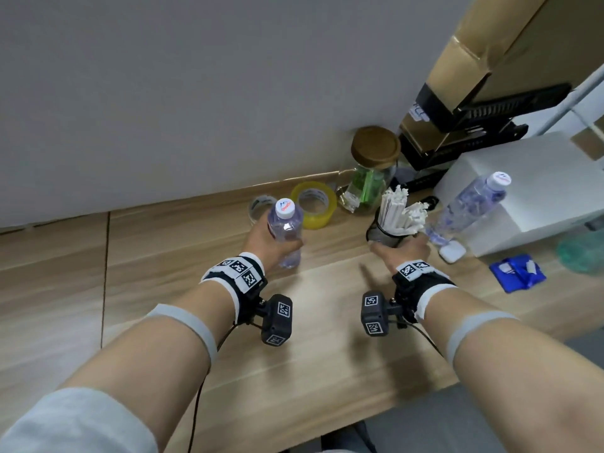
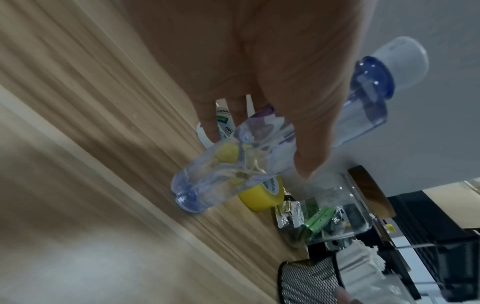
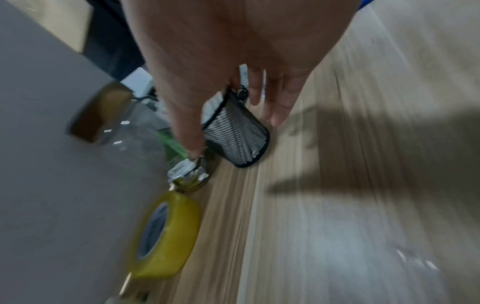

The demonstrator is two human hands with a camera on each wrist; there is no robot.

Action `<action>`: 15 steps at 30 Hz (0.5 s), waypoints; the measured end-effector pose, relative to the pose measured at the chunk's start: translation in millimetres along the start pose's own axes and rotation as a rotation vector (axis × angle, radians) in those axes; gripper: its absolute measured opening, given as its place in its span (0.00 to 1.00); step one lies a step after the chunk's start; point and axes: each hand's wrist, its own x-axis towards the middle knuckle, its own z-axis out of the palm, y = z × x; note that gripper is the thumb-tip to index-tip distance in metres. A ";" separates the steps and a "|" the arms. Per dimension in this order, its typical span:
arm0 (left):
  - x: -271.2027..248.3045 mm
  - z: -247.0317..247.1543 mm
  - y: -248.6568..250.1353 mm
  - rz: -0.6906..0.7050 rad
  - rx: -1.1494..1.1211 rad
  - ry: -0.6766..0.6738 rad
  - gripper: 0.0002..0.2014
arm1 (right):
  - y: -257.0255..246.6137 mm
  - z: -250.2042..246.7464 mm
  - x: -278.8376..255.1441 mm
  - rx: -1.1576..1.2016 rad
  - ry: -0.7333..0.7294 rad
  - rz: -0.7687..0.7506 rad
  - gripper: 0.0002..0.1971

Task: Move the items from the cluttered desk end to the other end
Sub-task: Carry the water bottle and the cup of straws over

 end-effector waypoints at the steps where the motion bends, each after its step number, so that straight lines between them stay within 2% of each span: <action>1: 1.9 5.0 -0.2 0.001 -0.007 0.009 0.36 | 3.0 0.0 11.5 0.033 -0.017 -0.012 0.60; 5: 7.7 28.4 2.8 -0.011 -0.061 0.061 0.34 | 15.1 11.0 52.6 0.173 -0.061 -0.103 0.60; 8: 7.2 40.4 5.0 -0.019 -0.101 0.118 0.33 | 19.7 14.3 66.3 0.293 -0.085 -0.175 0.46; 10: 3.6 43.1 5.7 -0.029 -0.113 0.158 0.31 | 16.0 11.2 63.3 0.342 -0.116 -0.234 0.34; 12: -4.7 41.6 6.6 -0.039 -0.105 0.205 0.28 | 13.4 10.8 53.6 0.387 -0.179 -0.268 0.27; 13: -9.7 39.2 6.1 -0.051 -0.101 0.228 0.27 | 12.4 12.0 47.4 0.383 -0.200 -0.272 0.27; 15: -21.1 31.9 1.3 -0.077 -0.126 0.259 0.26 | 8.8 18.7 33.5 0.339 -0.245 -0.279 0.37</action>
